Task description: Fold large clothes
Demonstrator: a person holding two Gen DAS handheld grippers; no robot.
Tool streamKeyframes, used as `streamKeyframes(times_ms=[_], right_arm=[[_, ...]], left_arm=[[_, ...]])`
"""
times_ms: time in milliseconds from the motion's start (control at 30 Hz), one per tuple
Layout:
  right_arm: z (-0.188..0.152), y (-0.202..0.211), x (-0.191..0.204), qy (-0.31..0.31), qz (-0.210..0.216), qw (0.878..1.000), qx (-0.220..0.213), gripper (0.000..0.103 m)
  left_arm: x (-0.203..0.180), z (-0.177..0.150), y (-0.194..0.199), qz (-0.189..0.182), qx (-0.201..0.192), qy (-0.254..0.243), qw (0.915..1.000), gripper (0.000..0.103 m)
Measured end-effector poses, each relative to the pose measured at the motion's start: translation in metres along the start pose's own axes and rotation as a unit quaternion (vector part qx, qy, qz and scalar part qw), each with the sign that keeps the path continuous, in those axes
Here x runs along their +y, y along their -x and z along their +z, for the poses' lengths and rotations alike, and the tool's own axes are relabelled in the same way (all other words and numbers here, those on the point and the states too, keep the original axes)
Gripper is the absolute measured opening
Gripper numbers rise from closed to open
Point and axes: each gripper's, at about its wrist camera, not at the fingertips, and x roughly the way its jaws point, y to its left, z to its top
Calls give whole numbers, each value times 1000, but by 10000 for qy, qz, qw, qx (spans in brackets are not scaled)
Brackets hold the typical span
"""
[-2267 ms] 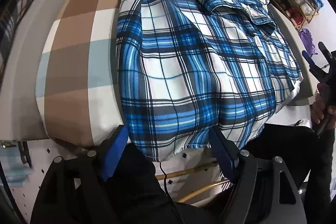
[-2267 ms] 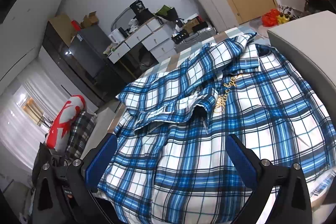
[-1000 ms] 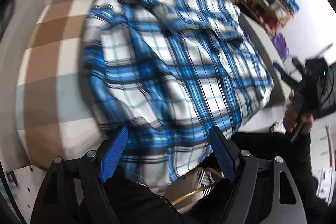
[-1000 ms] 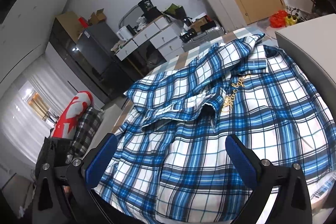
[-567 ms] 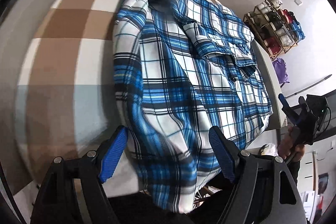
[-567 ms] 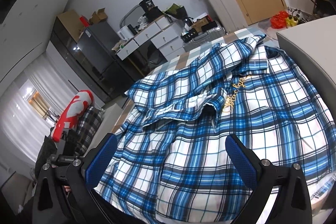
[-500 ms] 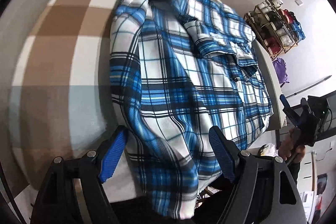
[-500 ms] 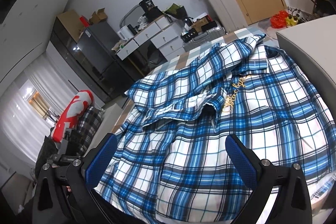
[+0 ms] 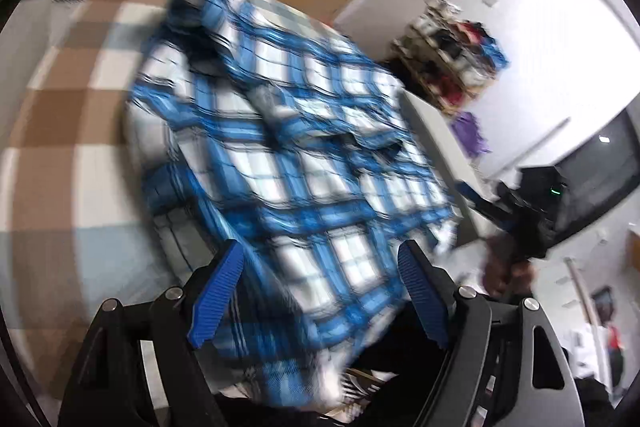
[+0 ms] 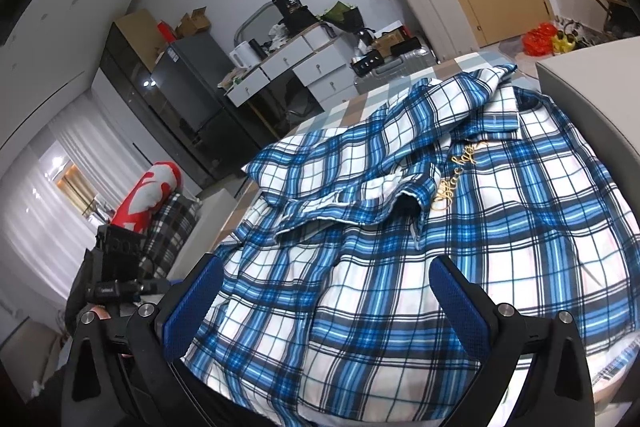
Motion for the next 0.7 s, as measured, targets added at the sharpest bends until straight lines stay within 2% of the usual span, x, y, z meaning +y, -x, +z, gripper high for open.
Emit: streamKeyframes(times_ms=[33, 100, 333, 433, 567, 600, 633, 667, 700], right_arm=[[0, 0, 0, -5, -6, 10000, -2, 103], [0, 0, -1, -24, -20, 10000, 5, 103], [0, -4, 0, -16, -36, 10000, 59, 103], [-1, -7, 2, 46, -49, 9999, 99, 103], [-2, -8, 4, 98, -62, 9999, 127, 103], [-2, -8, 3, 99, -59, 9999, 128, 103], [-2, -9, 3, 95, -57, 9999, 132, 103], [-2, -9, 2, 85, -51, 9998, 143, 103], [-2, -9, 3, 80, -45, 9998, 149, 103]], left_arm=[[7, 2, -1, 278, -28, 106, 9996, 76], [20, 3, -2, 577, 31, 321, 9978, 76], [45, 0, -3, 836, 78, 665, 9942, 76], [44, -3, -14, 948, 351, 630, 9929, 75], [25, -7, -23, 1064, 477, 88, 9931, 76], [22, -8, -25, 932, 554, 20, 9941, 71], [19, -10, -27, 709, 675, 16, 9952, 56], [18, -11, -29, 603, 735, 18, 9955, 46], [17, -12, -29, 512, 765, 18, 9958, 30]])
